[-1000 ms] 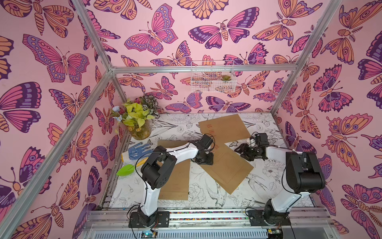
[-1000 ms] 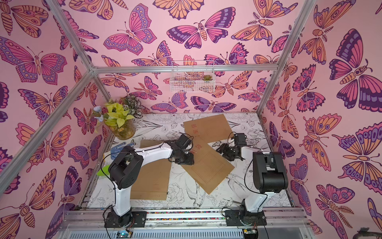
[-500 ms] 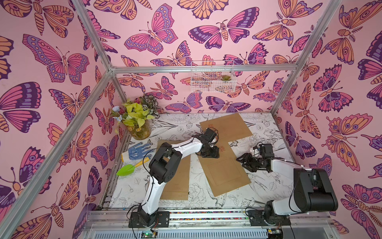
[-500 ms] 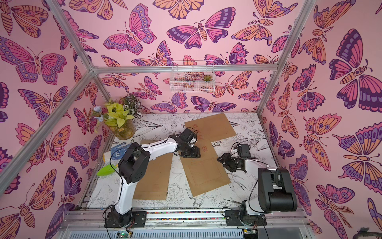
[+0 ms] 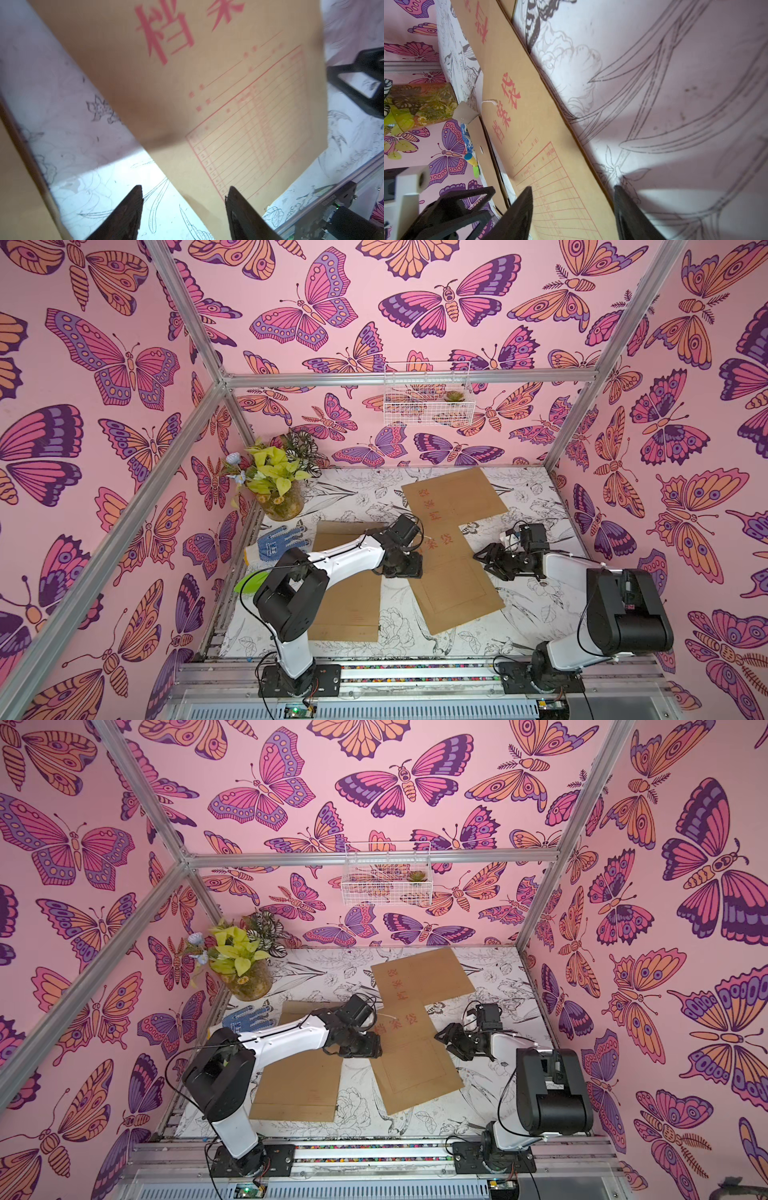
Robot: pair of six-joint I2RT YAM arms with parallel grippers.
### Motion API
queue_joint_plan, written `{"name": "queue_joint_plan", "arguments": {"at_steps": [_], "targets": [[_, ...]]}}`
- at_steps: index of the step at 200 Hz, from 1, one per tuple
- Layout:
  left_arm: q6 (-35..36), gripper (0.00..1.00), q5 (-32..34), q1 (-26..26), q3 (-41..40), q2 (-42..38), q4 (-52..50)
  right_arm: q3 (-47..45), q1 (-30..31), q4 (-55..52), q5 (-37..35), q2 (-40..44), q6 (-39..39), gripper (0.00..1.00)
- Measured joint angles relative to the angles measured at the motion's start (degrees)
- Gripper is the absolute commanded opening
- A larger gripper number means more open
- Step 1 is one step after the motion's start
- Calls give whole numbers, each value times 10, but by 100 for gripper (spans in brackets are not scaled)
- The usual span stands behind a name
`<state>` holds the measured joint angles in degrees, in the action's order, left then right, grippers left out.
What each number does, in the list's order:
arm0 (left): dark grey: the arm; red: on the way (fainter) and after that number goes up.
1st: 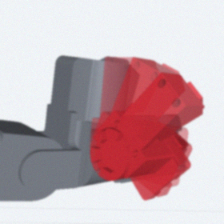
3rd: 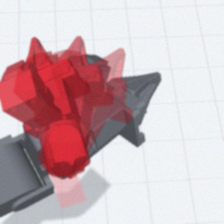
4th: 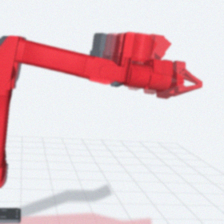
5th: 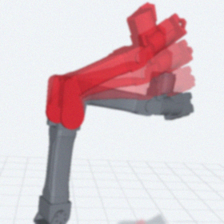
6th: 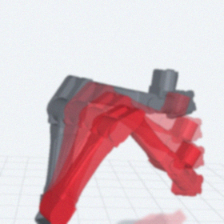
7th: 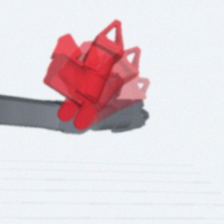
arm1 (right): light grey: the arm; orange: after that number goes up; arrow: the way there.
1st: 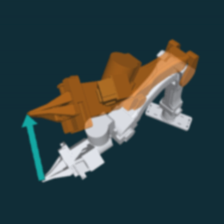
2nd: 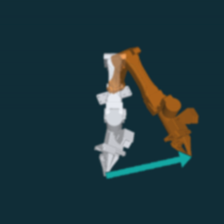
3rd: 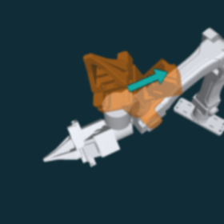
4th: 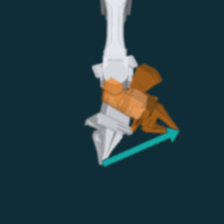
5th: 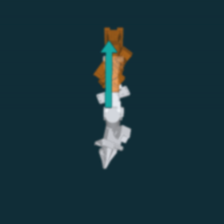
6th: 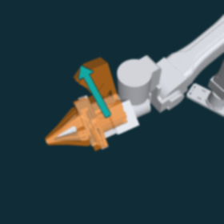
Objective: Open the file bag
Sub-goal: Pick up the file bag from the center of the board.
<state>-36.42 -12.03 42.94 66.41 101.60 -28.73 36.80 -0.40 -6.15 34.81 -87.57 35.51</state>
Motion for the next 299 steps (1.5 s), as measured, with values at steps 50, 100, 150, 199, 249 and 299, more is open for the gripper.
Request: {"name": "queue_joint_plan", "arguments": {"at_steps": [50,100,150,199,249,299], "targets": [[-28,76,1,5,-4,24,5,4,0,-19,-1,-3,-13,63],[-33,74,1,6,17,56,22,-2,-33,-4,32,-10,-12,63],[-35,73,-8,-10,47,83,38,-1,-73,33,150,-65,-19,63],[-25,72,-21,-37,88,116,46,-3,-75,51,179,-77,-10,63],[-9,72,-37,-54,109,134,54,-25,-79,82,204,-55,17,59],[1,73,-42,-55,116,141,61,-33,-79,102,223,-37,35,48]]}}
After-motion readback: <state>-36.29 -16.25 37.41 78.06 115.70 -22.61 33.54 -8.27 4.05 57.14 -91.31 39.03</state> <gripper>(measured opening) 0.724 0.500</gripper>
